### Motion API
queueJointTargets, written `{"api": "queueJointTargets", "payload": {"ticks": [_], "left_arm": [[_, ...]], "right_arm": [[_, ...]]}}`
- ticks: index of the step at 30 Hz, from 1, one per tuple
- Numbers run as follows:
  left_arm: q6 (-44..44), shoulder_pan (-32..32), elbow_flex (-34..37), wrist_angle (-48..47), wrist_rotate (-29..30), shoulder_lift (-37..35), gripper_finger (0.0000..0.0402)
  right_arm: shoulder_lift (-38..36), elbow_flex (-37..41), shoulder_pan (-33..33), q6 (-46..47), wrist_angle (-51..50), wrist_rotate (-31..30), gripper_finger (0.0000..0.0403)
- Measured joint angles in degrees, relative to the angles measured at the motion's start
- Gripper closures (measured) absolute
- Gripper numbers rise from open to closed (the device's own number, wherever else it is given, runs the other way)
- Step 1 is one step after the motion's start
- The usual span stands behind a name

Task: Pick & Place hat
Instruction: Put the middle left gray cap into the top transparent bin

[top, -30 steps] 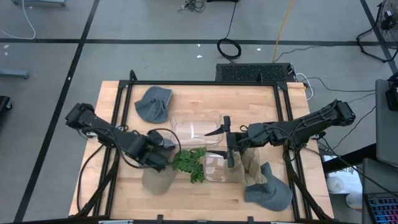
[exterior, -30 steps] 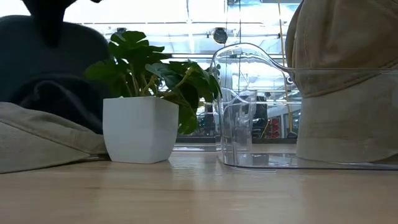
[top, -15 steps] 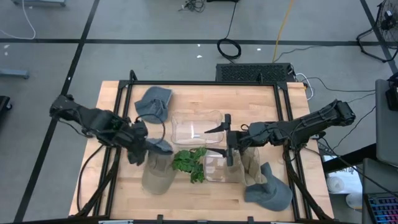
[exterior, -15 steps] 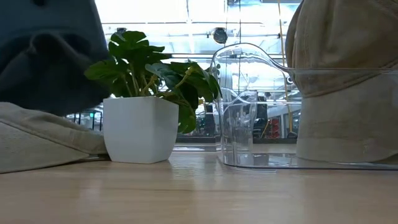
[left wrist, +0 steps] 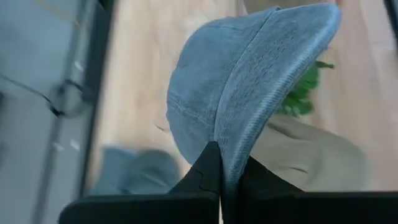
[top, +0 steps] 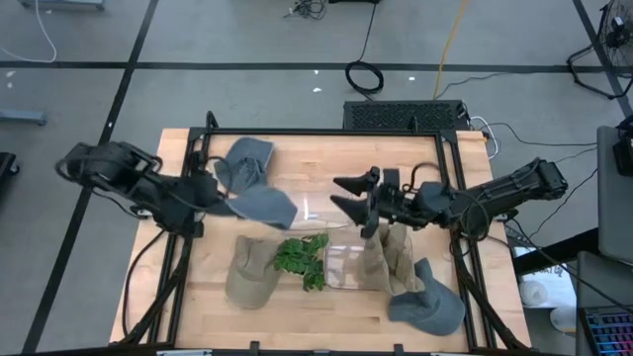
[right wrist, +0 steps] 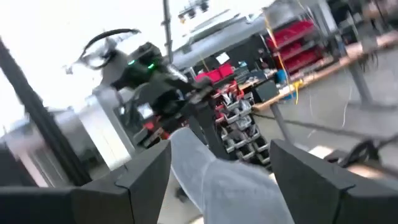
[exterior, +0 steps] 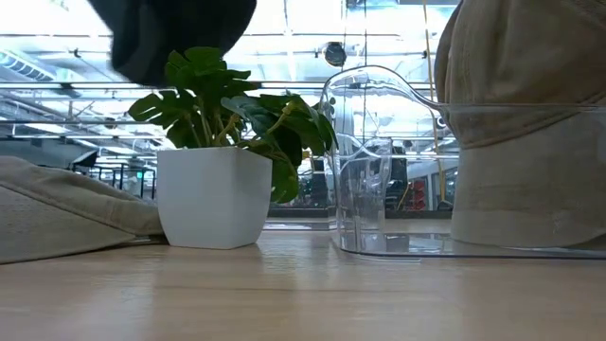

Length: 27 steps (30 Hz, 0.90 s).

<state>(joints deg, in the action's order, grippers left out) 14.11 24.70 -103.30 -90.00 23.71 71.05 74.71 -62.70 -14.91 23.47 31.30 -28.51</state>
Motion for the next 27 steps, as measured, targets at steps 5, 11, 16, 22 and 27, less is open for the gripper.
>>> {"api": "queueJointTargets", "payload": {"ticks": [5,11,16,22,27], "left_arm": [[-8.1,0.0,-4.9,0.4,7.4,0.2,0.0394],[-21.5,0.0,-6.6,5.6,17.6,0.2,0.0394],[-39.3,0.0,-6.6,10.2,25.2,0.9,0.0394],[-61.0,-0.3,-6.6,19.9,32.9,1.9,0.0394],[-72.2,-0.7,-6.6,24.3,35.0,2.2,0.0394]], "right_arm": [[-2.9,0.0,3.3,10.3,-3.5,3.1,0.0140],[-6.4,0.0,9.8,11.5,-8.1,14.4,0.0140],[-8.0,0.0,18.0,19.7,-10.8,26.9,0.0140],[-8.3,0.0,27.7,30.5,-12.8,39.2,0.0140],[-8.3,0.0,34.0,35.9,-12.8,46.7,0.0140]]}}
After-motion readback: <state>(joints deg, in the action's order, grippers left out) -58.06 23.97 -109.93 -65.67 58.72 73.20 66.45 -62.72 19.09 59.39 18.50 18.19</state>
